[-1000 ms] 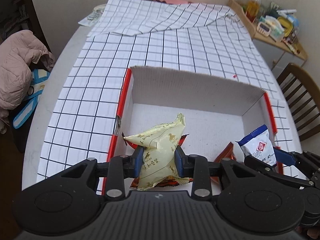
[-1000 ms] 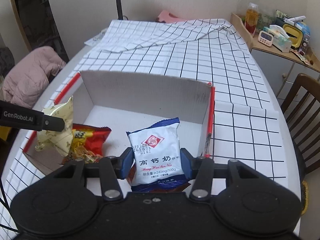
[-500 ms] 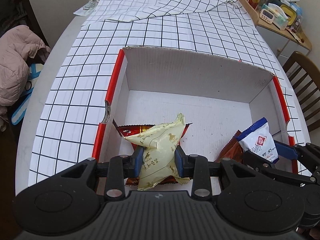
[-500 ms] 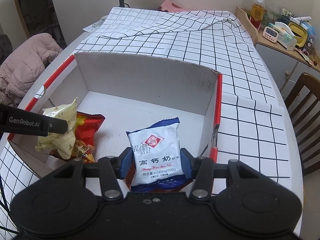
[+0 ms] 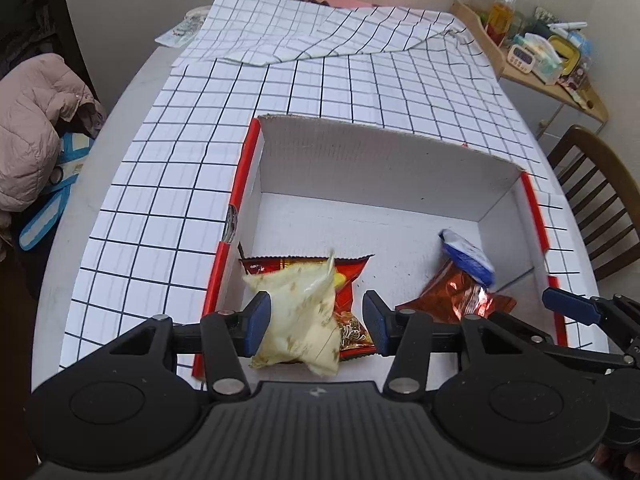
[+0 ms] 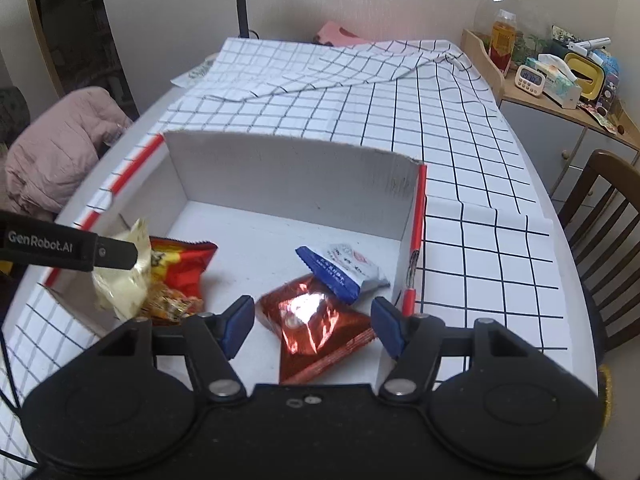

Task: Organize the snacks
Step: 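Carry both packets into the red box and open both tools, then move both tools back over the remaining snacks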

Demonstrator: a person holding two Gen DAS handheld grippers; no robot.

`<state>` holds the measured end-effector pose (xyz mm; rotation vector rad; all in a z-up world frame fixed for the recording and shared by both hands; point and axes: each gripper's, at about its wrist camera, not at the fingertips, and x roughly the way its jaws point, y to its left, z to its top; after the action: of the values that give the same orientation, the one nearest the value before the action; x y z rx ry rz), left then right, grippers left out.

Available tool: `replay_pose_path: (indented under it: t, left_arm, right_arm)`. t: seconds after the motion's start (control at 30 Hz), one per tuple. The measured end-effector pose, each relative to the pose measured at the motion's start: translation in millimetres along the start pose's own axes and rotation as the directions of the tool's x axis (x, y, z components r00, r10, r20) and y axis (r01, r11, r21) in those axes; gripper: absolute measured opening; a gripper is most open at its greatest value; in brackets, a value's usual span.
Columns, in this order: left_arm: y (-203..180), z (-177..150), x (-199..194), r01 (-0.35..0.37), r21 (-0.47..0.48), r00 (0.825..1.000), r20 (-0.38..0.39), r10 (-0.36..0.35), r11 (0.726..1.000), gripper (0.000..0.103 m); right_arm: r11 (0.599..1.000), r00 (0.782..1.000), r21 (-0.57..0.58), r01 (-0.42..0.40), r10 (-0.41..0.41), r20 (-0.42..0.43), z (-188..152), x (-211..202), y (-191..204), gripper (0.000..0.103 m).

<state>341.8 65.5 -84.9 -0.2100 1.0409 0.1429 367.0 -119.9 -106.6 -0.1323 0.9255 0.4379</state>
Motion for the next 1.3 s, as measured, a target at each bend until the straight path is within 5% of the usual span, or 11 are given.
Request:
replay_pose_path:
  t: [0.33, 0.47, 0.8, 1.0, 1.3]
  left_arm:
    - [3, -20, -46, 0.048, 0.013, 0.997, 0.067, -0.048, 0.999, 0.05]
    - [4, -32, -64, 0.062, 0.013, 0.993, 0.097, -0.063, 0.998, 0.062]
    - [6, -65, -102, 0.097, 0.054, 0.984, 0.146, -0.104, 0.994, 0.065]
    - [7, -90, -119, 0.109, 0.067, 0.977, 0.175, -0.119, 0.992, 0.074]
    - [11, -127, -130, 0.167, 0.064, 0.965, 0.195, -0.176, 0.984, 0.085]
  right_arm:
    - [0.999, 0.995, 0.009, -0.052, 0.051, 0.082, -8, -54, 9, 0.08]
    - [0.998, 0.992, -0.003, -0.069, 0.069, 0.108, -15, -74, 14, 0.082]
    - [0.995, 0.98, 0.003, -0.102, 0.1, 0.17, -38, -118, 21, 0.09]
    - [0.995, 0.976, 0.019, -0.1, 0.094, 0.196, -58, -138, 23, 0.101]
    - [0.992, 0.975, 0.072, -0.103, 0.087, 0.205, -93, -156, 20, 0.102]
